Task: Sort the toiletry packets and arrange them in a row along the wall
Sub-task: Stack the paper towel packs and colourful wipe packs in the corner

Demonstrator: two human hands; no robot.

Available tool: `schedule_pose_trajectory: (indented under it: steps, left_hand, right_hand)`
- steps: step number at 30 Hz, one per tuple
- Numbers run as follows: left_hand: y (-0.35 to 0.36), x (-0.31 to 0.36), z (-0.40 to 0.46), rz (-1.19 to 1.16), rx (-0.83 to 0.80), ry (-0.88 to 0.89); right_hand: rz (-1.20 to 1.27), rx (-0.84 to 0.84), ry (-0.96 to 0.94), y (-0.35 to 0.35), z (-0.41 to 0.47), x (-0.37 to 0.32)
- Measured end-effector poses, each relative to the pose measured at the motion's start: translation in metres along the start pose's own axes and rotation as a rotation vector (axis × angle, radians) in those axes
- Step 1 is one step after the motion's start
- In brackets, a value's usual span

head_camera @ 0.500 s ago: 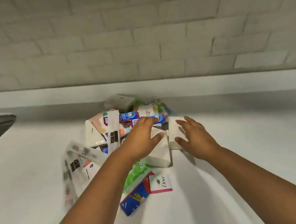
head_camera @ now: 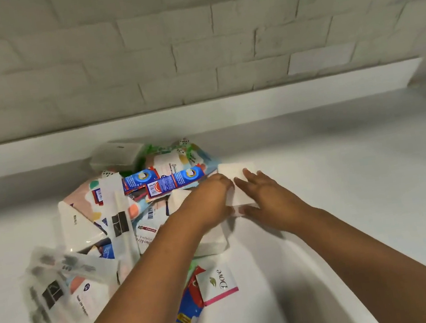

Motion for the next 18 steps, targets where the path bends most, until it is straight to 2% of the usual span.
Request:
schedule_pose_trajectory:
  steps: [4, 10, 18]
  left_hand:
    - [0.004, 0.005, 0.008, -0.017, 0.029, -0.015]
    - [0.015, 0.027, 0.021, -0.123, 0.069, -0.054]
    - [0.037, 0.07, 0.049, -0.266, 0.095, -0.047]
  right_hand:
    - [0.141, 0.118, 0.082, -0.008, -0.012, 0.022]
    - [0.106, 0.119, 0.074, -0.014, -0.03, 0.053]
    - [0.232, 0.18, 0.153, -0.036, -0.055, 0.107]
Point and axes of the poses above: each hand's wrist, its own z-axis towards the middle knuckle, its own y-axis out of the palm, x = y × z, the point moved 2 cm from there along z, towards the middle knuckle, and after that the axes turned 11 degrees about y, right-handed, at the moved point
